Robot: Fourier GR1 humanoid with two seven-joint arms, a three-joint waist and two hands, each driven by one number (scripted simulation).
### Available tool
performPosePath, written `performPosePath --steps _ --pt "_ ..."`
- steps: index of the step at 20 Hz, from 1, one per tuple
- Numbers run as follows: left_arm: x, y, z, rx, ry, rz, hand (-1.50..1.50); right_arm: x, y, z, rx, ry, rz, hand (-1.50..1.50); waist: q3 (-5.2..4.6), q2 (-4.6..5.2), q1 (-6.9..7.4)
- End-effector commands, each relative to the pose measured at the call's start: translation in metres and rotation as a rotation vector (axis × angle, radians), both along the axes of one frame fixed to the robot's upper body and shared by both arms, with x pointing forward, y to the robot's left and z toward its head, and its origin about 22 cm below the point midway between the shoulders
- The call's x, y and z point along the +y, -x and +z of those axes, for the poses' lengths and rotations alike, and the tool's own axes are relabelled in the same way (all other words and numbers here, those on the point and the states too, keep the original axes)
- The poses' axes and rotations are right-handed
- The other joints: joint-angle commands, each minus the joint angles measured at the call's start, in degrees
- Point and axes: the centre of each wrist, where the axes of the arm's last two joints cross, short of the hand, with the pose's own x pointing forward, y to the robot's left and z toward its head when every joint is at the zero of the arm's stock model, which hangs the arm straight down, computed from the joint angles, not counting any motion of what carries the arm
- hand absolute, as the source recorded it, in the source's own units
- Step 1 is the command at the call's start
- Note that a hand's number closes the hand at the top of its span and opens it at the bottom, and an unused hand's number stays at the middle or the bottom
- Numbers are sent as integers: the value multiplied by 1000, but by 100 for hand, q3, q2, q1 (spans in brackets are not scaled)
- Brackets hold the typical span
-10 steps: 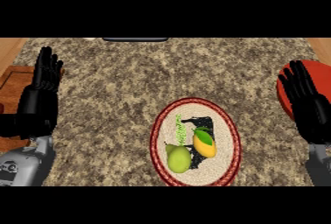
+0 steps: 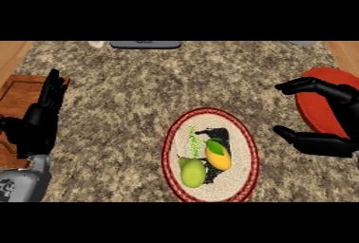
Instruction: Pick the lemon from the placemat and place it in the bowl
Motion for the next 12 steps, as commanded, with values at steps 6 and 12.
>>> performPosePath --steps 6,12 --pt "36 12 -12 103 14 3 0 -26 90 -100 -124 214 50 -150 48 22 -118" --pt "20 21 -18 82 16 -6 0 -28 95 -65 -101 221 -15 -150 43 27 -39"
